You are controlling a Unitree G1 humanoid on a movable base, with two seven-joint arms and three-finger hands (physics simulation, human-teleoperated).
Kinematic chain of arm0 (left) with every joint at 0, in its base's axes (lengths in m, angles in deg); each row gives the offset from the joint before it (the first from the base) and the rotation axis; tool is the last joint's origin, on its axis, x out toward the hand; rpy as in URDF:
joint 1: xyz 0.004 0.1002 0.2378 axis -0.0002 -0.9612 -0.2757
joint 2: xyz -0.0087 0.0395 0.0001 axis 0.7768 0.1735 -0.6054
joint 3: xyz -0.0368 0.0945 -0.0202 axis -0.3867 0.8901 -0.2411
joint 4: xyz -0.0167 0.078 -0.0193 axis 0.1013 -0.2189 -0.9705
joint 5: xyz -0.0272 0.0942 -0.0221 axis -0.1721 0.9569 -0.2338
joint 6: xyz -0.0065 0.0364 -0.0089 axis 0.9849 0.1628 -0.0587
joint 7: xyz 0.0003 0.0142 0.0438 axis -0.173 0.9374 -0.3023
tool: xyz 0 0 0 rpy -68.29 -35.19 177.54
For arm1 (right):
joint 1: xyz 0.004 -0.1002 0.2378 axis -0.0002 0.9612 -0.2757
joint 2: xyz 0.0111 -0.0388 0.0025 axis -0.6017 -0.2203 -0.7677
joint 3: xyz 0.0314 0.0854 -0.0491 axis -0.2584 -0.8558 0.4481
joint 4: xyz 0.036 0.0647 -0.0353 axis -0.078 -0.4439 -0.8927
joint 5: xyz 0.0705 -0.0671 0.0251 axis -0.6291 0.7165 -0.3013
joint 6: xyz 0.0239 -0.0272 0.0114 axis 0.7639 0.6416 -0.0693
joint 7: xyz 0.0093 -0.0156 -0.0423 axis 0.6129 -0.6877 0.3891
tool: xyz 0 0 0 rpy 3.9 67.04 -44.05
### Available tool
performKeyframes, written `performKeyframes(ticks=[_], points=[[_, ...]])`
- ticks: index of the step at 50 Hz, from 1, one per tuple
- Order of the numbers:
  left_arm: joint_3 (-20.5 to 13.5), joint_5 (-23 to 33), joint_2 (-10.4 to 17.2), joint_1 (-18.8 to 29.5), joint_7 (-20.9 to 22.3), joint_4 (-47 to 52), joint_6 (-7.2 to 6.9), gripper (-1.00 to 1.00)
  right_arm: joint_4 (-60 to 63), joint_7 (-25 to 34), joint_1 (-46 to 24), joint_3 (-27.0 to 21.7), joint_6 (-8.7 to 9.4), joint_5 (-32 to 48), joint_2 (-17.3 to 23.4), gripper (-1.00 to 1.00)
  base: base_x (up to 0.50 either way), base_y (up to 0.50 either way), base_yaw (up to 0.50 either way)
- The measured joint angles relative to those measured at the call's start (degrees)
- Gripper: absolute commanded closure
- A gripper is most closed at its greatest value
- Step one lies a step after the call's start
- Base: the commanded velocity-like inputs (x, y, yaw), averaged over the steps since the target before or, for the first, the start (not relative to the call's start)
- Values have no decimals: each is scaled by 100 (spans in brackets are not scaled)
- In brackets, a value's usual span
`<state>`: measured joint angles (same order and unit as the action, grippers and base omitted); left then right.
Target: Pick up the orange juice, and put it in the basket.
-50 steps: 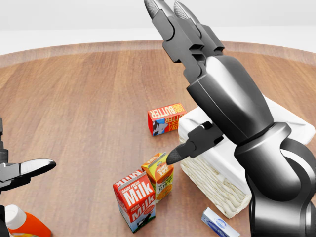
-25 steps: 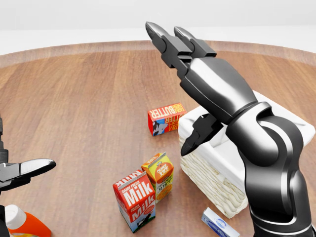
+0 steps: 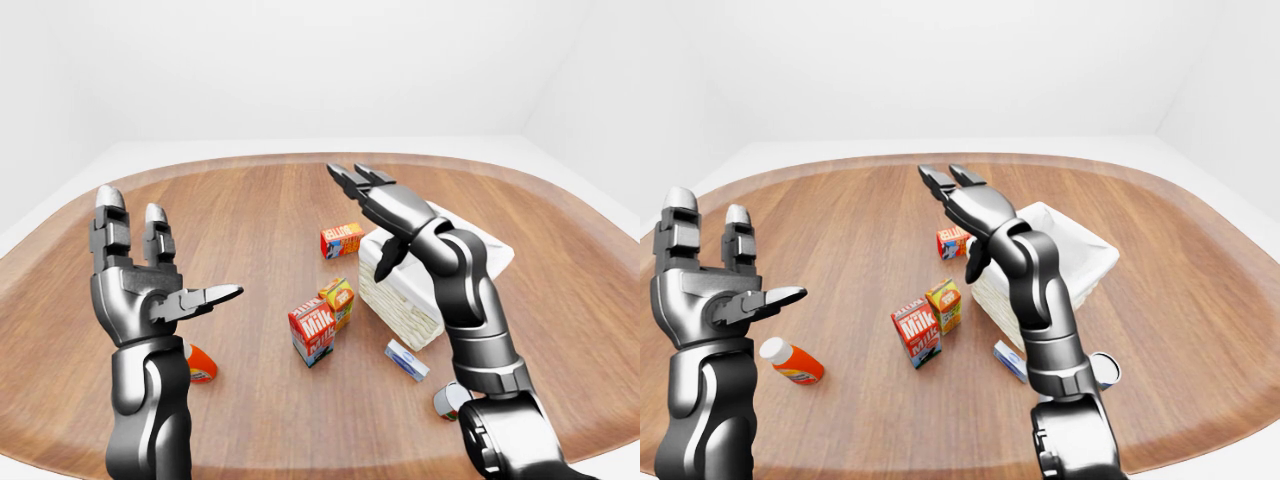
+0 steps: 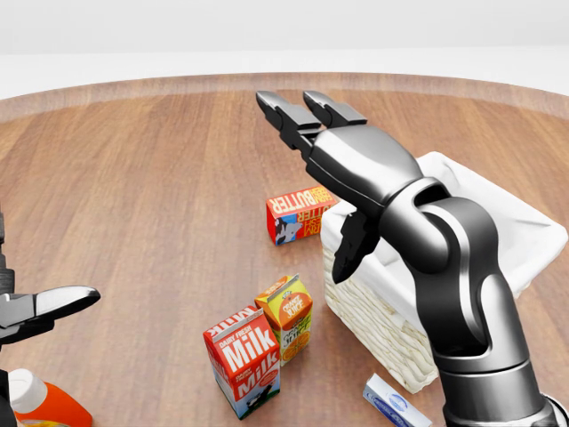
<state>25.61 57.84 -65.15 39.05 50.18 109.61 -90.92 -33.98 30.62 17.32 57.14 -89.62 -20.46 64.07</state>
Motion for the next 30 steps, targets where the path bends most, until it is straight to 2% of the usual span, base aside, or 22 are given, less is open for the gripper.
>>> performKeyframes(ticks=[30], points=[[-8, -44, 3, -9, -13, -7, 0, -100, -1869, -568, -632, 159, 0, 691, -60, -100, 0, 0, 0]])
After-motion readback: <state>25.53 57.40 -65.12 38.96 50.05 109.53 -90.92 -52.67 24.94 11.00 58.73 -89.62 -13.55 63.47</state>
